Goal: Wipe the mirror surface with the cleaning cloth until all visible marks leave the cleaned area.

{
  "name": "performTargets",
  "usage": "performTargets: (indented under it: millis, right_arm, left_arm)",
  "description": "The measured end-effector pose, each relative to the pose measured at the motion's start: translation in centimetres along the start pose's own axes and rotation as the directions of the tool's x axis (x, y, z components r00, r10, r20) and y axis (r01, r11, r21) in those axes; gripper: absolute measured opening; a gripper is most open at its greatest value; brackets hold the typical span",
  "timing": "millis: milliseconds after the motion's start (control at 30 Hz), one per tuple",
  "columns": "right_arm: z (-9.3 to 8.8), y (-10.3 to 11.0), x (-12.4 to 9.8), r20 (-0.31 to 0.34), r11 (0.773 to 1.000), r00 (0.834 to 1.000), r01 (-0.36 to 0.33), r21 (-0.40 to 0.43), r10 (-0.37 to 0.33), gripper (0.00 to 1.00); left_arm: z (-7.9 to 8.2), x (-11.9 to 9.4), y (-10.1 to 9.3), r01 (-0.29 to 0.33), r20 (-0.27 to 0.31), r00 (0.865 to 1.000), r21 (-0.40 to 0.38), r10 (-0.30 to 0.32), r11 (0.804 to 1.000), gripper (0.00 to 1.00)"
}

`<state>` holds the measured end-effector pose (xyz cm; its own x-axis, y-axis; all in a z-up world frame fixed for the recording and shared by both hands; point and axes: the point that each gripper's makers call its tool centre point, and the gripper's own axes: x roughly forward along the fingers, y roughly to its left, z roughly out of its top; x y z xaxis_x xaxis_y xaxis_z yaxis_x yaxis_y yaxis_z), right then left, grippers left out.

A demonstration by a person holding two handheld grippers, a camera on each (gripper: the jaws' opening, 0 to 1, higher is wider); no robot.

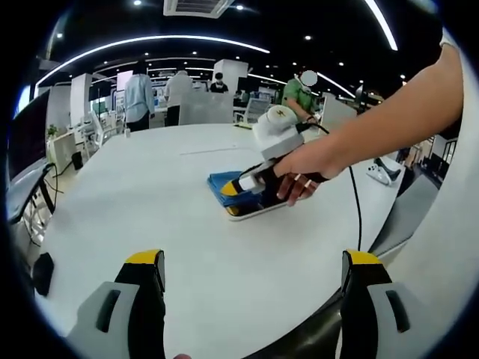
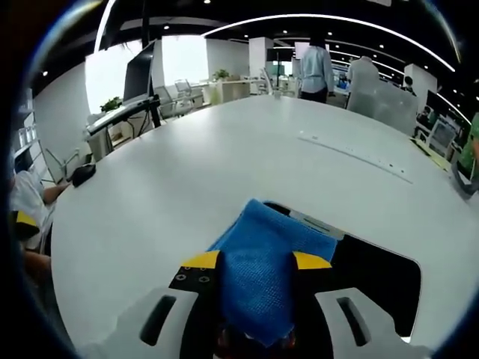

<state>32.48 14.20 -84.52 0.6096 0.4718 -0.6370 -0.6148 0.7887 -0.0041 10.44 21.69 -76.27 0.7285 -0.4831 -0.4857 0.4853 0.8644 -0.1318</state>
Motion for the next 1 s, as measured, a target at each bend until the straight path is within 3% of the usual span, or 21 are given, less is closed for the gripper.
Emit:
performTargets:
  millis: [1000]
  right_arm:
    - [-0.46, -0.67, -0.67, 0.021, 1.000, 1.000, -0.011, -0.009, 0.011, 0.33]
  left_arm:
    - [0.21, 0.17, -0.68, -0.015, -0.001, 1.000, 0.001, 0.015, 1.000, 0.99]
